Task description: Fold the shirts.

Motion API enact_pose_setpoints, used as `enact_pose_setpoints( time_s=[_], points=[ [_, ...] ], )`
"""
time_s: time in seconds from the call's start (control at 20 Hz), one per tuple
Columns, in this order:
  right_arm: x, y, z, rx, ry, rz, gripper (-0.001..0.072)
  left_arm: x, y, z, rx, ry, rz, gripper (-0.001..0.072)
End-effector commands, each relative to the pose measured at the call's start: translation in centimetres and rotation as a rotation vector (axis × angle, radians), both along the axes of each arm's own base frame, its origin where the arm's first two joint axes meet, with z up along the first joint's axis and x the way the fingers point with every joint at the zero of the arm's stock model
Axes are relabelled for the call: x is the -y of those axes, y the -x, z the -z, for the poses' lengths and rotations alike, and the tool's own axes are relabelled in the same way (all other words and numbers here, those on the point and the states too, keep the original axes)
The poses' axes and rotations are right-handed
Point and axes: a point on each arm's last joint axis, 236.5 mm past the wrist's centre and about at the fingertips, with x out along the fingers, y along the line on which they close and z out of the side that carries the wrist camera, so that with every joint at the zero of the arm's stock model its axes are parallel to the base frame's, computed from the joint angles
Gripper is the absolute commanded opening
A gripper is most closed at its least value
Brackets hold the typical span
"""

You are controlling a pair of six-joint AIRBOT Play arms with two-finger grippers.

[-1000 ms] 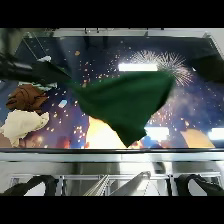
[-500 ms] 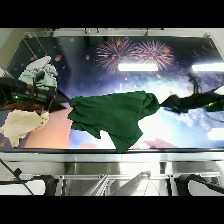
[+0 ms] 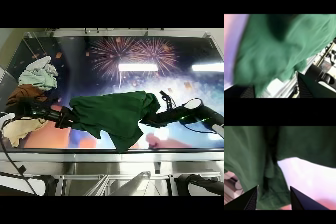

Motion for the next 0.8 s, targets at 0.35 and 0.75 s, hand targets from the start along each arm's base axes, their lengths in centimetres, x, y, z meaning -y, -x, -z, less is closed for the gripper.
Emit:
enact_pose_setpoints(
  time_s=[0.35,0.75],
  points=[
    [-5.8,-1.4,-1.8,0.071,-0.222,-0.007,0.0025,4.3,-5.6,-4.1,0.191,-0.006,0.177,0.0011],
    [2.1,-4.5,-34.9,0.875,-0.447,0.001,0.0025,5.6,-4.6,-28.3,0.692,0.057,0.247,0.0012]
  ],
)
